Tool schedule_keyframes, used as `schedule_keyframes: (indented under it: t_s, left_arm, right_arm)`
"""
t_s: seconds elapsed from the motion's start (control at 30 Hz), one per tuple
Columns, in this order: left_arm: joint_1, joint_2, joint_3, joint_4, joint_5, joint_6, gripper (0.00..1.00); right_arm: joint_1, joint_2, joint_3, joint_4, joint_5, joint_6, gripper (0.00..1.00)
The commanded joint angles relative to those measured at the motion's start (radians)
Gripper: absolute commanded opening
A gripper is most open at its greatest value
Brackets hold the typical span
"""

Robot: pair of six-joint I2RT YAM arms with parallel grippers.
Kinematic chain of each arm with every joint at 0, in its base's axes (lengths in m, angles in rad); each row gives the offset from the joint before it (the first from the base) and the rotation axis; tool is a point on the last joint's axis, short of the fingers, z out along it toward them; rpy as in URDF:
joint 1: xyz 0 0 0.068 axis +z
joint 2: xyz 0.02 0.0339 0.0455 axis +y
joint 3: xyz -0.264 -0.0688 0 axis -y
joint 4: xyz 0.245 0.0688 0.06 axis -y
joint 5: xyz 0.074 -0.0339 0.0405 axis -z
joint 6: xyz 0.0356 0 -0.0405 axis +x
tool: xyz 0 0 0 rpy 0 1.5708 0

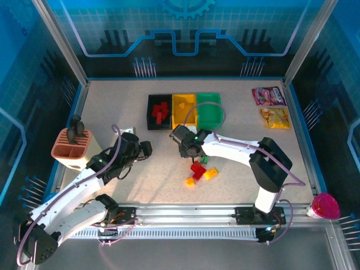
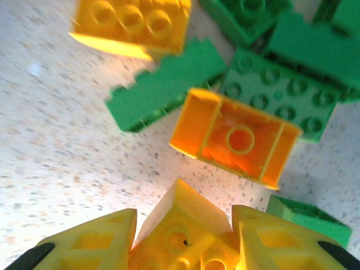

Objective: Sort the legos into containers by color

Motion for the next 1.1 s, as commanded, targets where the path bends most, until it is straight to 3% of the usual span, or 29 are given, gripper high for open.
schedule_keyframes:
  t_s: [0.0, 0.2, 0.4, 0.57, 0.77, 0.83, 0.9, 0.93, 1.07]
  left_arm:
    - [0.000, 0.007, -0.025, 0.015, 0.034, -0.039, 0.70]
    - [-0.036, -0.015, -0.085, 0.029, 0.052, -0.095, 0.70]
    - [-0.145, -0.001, -0.144, 0.054, 0.017, -0.172, 0.70]
    - [-0.213, 0.027, -0.149, 0.065, -0.015, -0.204, 0.70]
    - [-0.232, 0.041, -0.132, 0.069, -0.024, -0.200, 0.70]
    - [-0.233, 0.050, -0.129, 0.081, -0.022, -0.192, 0.70]
    - [-0.232, 0.064, -0.119, 0.088, -0.016, -0.185, 0.70]
    - [-0.233, 0.074, -0.108, 0.092, -0.009, -0.181, 0.70]
    - [-0.233, 0.123, -0.057, 0.103, 0.014, -0.162, 0.72]
  right_arm:
    - [-0.054, -0.045, 0.097, -0.011, 0.034, -0.099, 0.31]
    - [-0.180, 0.040, 0.294, -0.025, -0.029, -0.232, 0.33]
    - [-0.272, 0.208, 0.495, -0.044, -0.121, -0.300, 0.33]
    - [-0.307, 0.362, 0.675, -0.106, -0.138, -0.332, 0.33]
    - [-0.322, 0.458, 0.790, -0.140, -0.142, -0.345, 0.35]
    - [-0.324, 0.474, 0.810, -0.151, -0.149, -0.348, 0.41]
    - [-0.323, 0.475, 0.814, -0.158, -0.157, -0.350, 0.63]
    - [-0.323, 0.466, 0.808, -0.155, -0.168, -0.355, 0.68]
    - [-0.316, 0.381, 0.712, -0.103, -0.173, -0.358, 0.73]
